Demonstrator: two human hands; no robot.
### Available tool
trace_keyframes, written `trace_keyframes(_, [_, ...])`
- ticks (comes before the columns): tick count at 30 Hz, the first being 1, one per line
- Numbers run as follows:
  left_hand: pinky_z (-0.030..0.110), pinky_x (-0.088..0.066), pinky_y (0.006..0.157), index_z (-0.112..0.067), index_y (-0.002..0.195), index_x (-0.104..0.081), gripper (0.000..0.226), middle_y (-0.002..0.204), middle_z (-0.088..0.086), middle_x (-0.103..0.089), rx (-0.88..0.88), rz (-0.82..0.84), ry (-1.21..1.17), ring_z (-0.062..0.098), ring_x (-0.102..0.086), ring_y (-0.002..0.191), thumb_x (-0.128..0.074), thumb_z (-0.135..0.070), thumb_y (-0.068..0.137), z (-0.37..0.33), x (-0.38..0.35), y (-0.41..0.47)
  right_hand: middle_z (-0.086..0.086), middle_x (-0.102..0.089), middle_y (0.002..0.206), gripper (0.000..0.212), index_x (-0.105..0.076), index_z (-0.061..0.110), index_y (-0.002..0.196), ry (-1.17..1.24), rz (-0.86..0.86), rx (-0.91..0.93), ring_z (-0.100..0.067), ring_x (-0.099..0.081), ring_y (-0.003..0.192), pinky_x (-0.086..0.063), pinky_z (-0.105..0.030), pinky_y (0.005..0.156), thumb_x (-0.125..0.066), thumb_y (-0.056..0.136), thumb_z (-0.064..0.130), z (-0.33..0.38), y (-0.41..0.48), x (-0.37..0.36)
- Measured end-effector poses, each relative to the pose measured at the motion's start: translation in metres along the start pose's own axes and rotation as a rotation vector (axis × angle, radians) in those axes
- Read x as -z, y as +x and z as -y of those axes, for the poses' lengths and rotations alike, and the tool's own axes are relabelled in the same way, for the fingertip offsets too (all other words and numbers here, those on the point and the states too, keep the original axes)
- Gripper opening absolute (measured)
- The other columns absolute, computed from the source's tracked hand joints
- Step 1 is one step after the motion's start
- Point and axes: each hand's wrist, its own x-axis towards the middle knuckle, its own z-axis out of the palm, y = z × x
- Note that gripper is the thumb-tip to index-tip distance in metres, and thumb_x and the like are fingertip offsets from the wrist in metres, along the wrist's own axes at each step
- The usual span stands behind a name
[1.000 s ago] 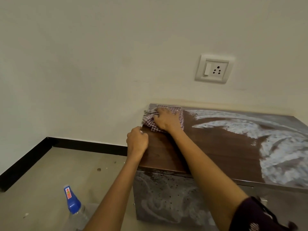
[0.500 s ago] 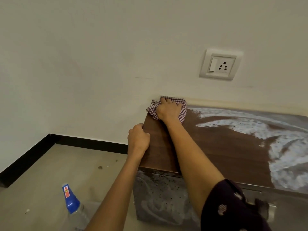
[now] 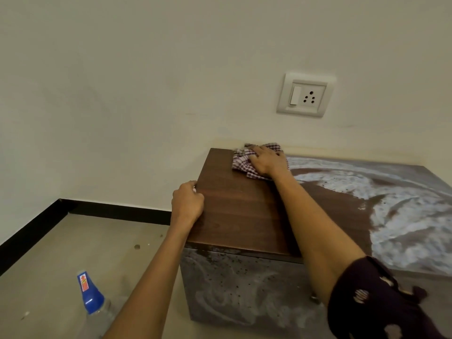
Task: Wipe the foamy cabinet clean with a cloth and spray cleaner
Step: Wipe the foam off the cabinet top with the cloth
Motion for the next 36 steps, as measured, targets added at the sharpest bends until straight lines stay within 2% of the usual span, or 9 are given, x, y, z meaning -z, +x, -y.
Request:
trace_keyframes(7, [0.043, -0.051, 0.091, -0.006, 0.127, -0.052, 0.039, 0.122, 0.016, -0.061, 0.012, 0.007, -0.037, 0.034, -0.061, 0.099, -0.036, -0.002, 0.092, 0.000, -0.001, 0.002, -0.009, -0.029, 0.151, 0.050, -0.029, 0.027, 0.143, -0.029, -0.102, -0.369, -0.029, -0.031, 0.136, -0.018, -0.050, 0.111, -0.027, 0.094, 0.037, -0.122, -0.040, 0.027])
trace_keyframes(12, [0.043, -0.050, 0.092, -0.006, 0.127, -0.052, 0.036, 0.123, 0.015, -0.060, 0.017, 0.004, -0.064, 0.033, -0.061, 0.101, -0.036, -0.005, 0.094, 0.003, -0.003, 0.004, -0.010, -0.022, 0.153, 0.058, -0.027, 0.017, 0.144, -0.038, -0.096, -0.455, -0.033, -0.021, 0.139, -0.011, -0.055, 0.113, -0.024, 0.093, 0.044, -0.096, -0.032, 0.017])
trace_keyframes(18, [0.039, -0.048, 0.095, -0.007, 0.129, -0.050, 0.038, 0.127, 0.013, -0.058, 0.072, -0.003, -0.145, 0.030, -0.057, 0.108, -0.030, -0.009, 0.096, 0.006, -0.005, 0.008, -0.010, -0.014, 0.156, 0.064, -0.019, 0.012, 0.147, -0.039, -0.026, -0.348, -0.037, -0.012, 0.141, -0.006, -0.058, 0.112, -0.021, 0.094, 0.049, -0.021, -0.013, 0.004])
trace_keyframes(21, [0.034, -0.047, 0.084, -0.010, 0.107, -0.060, 0.035, 0.114, 0.011, -0.062, 0.119, 0.001, -0.246, 0.024, -0.057, 0.095, -0.027, -0.021, 0.098, 0.010, -0.006, 0.012, -0.010, -0.012, 0.156, 0.063, -0.018, 0.013, 0.148, -0.008, 0.006, -0.189, -0.035, -0.010, 0.142, -0.005, -0.056, 0.113, -0.022, 0.095, 0.047, 0.025, -0.004, -0.006])
trace_keyframes(23, [0.032, -0.042, 0.077, -0.014, 0.095, -0.058, 0.035, 0.103, 0.010, -0.061, 0.155, 0.006, -0.351, 0.021, -0.054, 0.085, -0.025, -0.028, 0.098, 0.011, -0.005, 0.013, -0.009, -0.012, 0.156, 0.059, -0.019, 0.016, 0.148, 0.046, 0.038, -0.027, -0.030, -0.010, 0.143, -0.003, -0.053, 0.114, -0.023, 0.096, 0.045, 0.060, 0.003, -0.014])
trace_keyframes(25, [0.032, -0.041, 0.078, -0.012, 0.103, -0.060, 0.045, 0.100, 0.010, -0.060, 0.169, 0.015, -0.425, 0.021, -0.055, 0.087, -0.021, -0.034, 0.098, 0.013, -0.006, 0.015, -0.006, -0.012, 0.157, 0.057, -0.019, 0.020, 0.148, 0.086, 0.083, 0.083, -0.025, -0.009, 0.144, -0.001, -0.051, 0.114, -0.022, 0.097, 0.046, 0.086, 0.010, -0.020])
trace_keyframes(29, [0.041, -0.044, 0.098, -0.009, 0.118, -0.058, 0.064, 0.118, 0.015, -0.060, 0.195, 0.005, -0.477, 0.027, -0.056, 0.106, -0.015, -0.051, 0.095, 0.020, -0.009, 0.024, -0.004, -0.012, 0.157, 0.057, -0.018, 0.023, 0.147, 0.063, 0.107, 0.125, -0.023, -0.008, 0.144, 0.000, -0.050, 0.115, -0.026, 0.096, 0.048, 0.096, 0.017, -0.023])
trace_keyframes(31, [0.045, -0.043, 0.101, -0.009, 0.121, -0.056, 0.072, 0.125, 0.017, -0.058, 0.227, 0.012, -0.531, 0.029, -0.055, 0.111, -0.014, -0.060, 0.091, 0.020, -0.008, 0.023, -0.004, -0.013, 0.157, 0.057, -0.018, 0.022, 0.147, 0.045, 0.109, 0.161, -0.023, -0.009, 0.144, -0.001, -0.050, 0.115, -0.027, 0.096, 0.046, 0.096, 0.010, -0.022])
trace_keyframes(36, [0.041, -0.038, 0.101, -0.003, 0.140, -0.031, 0.079, 0.138, 0.020, -0.043, 0.333, -0.008, -0.880, 0.034, -0.043, 0.127, -0.009, -0.061, 0.090, 0.014, 0.001, 0.020, -0.002, -0.017, 0.156, 0.055, -0.023, 0.022, 0.146, 0.042, 0.149, 0.357, -0.020, -0.013, 0.143, -0.004, -0.047, 0.116, -0.029, 0.097, 0.044, 0.107, -0.037, -0.021])
